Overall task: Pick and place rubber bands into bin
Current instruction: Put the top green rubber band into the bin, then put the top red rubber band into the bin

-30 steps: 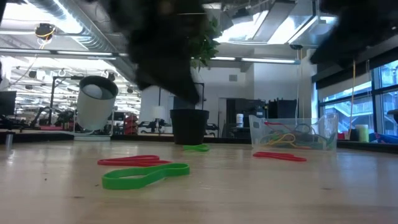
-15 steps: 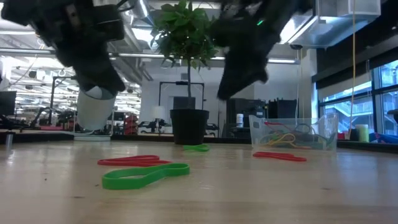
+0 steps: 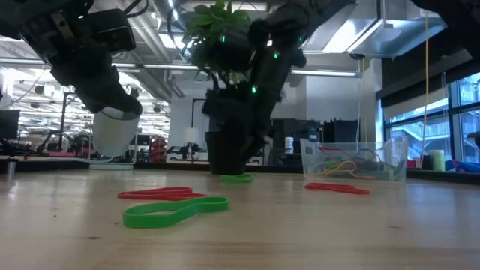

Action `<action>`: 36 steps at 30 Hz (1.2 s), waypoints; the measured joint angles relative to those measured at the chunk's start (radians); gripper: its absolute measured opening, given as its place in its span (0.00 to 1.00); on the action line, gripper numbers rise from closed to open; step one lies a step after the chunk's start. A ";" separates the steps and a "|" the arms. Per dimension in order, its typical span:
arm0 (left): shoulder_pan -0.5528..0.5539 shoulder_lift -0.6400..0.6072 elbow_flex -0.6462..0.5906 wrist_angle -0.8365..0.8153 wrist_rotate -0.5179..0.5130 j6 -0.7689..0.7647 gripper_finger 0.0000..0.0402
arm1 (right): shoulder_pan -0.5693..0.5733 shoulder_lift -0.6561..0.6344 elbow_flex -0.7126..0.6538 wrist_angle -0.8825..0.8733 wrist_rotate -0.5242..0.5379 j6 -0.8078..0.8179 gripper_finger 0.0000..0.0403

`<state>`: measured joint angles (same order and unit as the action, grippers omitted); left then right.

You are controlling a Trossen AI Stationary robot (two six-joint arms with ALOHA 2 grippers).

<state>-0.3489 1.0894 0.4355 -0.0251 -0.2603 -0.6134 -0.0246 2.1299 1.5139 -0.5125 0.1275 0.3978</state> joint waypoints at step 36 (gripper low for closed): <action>0.000 0.000 0.000 0.025 -0.001 0.051 0.00 | 0.023 -0.247 -0.003 -0.386 0.033 0.108 0.04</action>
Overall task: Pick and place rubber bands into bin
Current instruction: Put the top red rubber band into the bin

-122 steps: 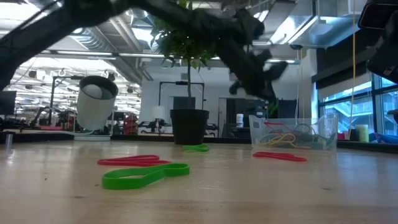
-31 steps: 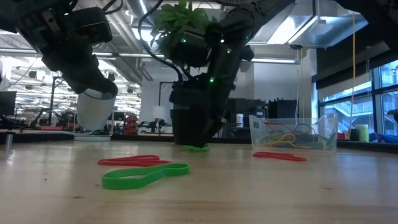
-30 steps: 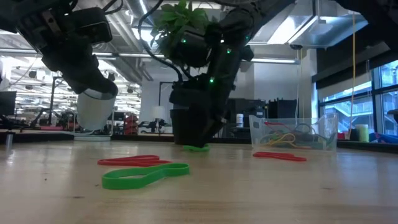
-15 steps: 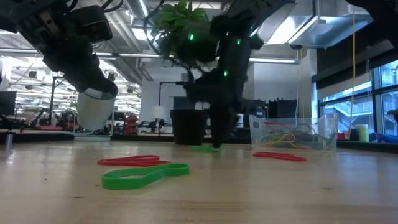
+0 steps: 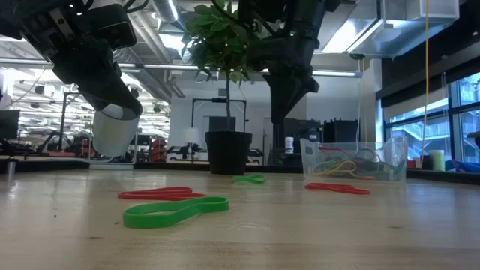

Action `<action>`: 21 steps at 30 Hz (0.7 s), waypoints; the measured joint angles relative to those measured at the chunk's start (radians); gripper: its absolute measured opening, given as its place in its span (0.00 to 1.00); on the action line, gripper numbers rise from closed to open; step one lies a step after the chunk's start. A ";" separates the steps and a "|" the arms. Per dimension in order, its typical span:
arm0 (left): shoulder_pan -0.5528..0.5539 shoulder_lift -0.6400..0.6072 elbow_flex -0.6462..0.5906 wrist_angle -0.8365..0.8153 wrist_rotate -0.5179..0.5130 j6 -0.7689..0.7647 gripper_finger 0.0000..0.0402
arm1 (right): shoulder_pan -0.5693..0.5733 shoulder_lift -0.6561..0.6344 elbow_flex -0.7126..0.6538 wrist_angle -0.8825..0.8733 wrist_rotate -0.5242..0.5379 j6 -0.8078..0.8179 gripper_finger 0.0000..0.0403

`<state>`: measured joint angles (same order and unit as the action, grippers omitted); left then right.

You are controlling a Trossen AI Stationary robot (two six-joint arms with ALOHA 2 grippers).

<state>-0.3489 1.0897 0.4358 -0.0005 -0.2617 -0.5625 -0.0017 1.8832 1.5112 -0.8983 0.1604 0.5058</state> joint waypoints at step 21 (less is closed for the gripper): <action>-0.003 0.000 0.000 0.005 0.021 -0.027 0.00 | 0.138 0.142 -0.082 -0.108 -0.111 0.043 0.30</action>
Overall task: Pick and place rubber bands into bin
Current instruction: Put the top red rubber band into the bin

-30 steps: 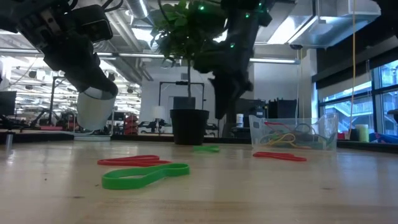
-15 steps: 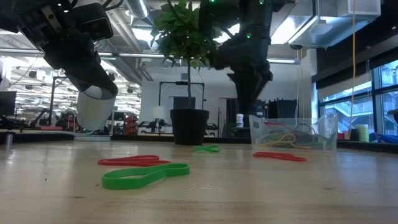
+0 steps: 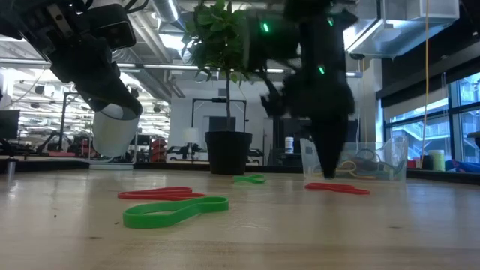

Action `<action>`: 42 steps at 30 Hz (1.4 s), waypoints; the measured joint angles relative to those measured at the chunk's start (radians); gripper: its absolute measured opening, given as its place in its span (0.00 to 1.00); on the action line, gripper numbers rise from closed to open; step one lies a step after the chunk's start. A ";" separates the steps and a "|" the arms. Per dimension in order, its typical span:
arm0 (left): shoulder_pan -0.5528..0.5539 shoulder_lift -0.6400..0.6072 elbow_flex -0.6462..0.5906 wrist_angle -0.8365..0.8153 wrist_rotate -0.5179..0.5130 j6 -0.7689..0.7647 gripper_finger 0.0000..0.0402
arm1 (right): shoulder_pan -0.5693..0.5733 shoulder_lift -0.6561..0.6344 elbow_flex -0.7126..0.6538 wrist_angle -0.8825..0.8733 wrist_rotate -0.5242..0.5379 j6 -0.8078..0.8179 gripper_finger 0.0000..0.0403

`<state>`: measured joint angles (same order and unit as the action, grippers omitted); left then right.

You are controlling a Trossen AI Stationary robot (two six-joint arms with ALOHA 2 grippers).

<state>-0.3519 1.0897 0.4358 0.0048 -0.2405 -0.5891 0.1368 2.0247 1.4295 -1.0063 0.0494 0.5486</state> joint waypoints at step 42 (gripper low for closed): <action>0.000 0.000 0.000 0.009 -0.008 -0.001 0.00 | -0.211 -0.853 -0.364 -0.220 0.405 0.250 0.00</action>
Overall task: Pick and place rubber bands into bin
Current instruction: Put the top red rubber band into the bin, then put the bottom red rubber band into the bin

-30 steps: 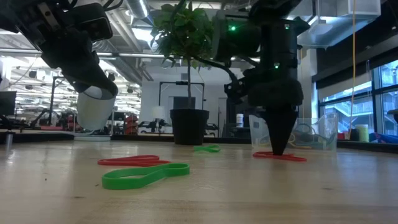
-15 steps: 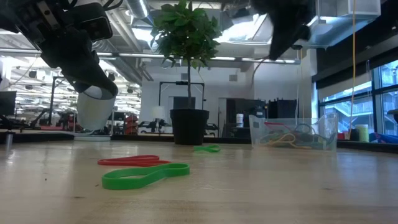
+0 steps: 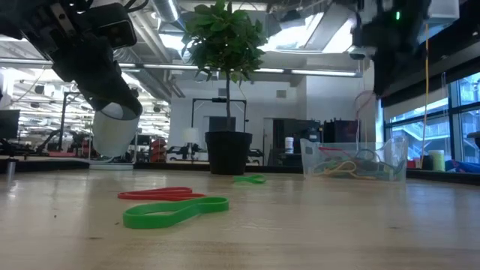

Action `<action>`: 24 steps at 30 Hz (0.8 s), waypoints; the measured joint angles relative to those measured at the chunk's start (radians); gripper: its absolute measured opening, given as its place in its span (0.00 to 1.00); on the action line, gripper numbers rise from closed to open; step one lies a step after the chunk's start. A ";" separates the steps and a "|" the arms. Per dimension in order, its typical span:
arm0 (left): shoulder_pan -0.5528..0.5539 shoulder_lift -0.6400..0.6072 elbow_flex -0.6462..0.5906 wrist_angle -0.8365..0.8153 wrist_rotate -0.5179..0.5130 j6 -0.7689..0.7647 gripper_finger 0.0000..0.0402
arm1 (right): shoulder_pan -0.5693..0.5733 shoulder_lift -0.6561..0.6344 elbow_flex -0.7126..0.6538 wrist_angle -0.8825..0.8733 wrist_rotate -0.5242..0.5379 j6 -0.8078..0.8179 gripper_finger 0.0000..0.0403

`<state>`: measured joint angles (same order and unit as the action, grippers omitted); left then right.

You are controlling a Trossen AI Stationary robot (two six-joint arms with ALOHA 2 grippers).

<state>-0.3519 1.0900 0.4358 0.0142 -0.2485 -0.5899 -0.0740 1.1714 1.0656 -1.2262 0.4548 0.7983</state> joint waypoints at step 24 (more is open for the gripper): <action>0.041 0.003 0.067 -0.026 -0.019 0.151 0.04 | -0.120 -0.040 -0.240 0.272 -0.123 -0.004 0.24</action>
<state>-0.3106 1.0931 0.5028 -0.0121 -0.2676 -0.4393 -0.1936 1.1316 0.8253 -0.9546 0.3314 0.7946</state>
